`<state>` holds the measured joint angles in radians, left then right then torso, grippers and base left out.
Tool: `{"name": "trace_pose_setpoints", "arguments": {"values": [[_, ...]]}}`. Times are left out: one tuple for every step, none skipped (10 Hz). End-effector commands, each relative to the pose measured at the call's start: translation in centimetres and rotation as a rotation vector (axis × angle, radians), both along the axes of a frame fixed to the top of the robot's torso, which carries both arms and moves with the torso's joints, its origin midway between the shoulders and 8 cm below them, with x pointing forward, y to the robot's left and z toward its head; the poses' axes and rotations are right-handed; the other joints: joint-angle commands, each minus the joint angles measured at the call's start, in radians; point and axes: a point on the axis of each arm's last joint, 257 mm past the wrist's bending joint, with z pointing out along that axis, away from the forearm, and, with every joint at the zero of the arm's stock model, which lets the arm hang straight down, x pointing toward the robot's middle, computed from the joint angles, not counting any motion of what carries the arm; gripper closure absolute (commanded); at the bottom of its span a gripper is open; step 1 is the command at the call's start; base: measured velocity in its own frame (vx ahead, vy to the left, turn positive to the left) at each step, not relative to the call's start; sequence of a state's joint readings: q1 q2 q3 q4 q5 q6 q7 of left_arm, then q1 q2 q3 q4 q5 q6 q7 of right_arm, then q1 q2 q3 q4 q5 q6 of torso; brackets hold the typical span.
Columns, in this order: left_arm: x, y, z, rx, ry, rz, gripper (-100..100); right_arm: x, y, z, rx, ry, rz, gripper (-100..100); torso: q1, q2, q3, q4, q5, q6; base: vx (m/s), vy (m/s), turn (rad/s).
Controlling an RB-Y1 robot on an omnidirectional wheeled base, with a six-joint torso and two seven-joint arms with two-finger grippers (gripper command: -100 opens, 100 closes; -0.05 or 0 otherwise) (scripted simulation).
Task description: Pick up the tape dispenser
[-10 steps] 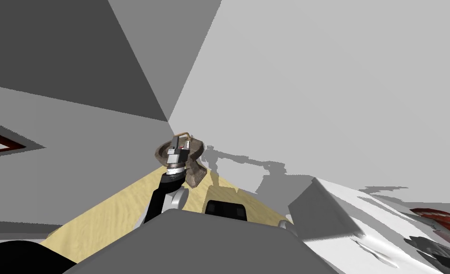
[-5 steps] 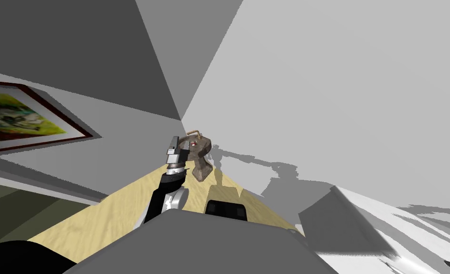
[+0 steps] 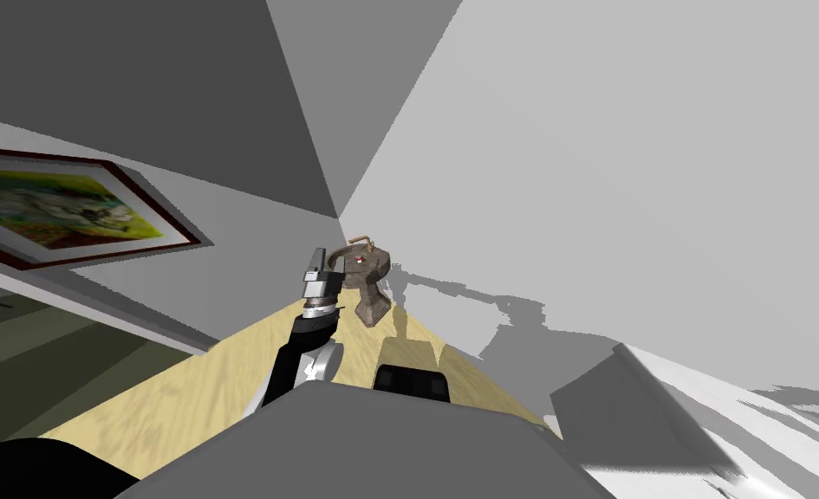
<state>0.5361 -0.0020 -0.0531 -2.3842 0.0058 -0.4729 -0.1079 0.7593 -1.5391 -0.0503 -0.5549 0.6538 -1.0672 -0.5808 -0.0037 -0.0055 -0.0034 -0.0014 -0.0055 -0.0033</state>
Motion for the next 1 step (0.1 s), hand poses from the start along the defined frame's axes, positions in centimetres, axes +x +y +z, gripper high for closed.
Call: {"name": "trace_pose_setpoints", "arguments": {"values": [[0.00, 0.00, 0.00, 0.000, 0.000, 0.000, 0, 0.00, 0.00, 0.00, 0.000, 0.000, 0.000, 0, 0.000, 0.000, 0.000, 0.000, 0.000, 0.000, 0.000, 0.000, 0.000]]}}
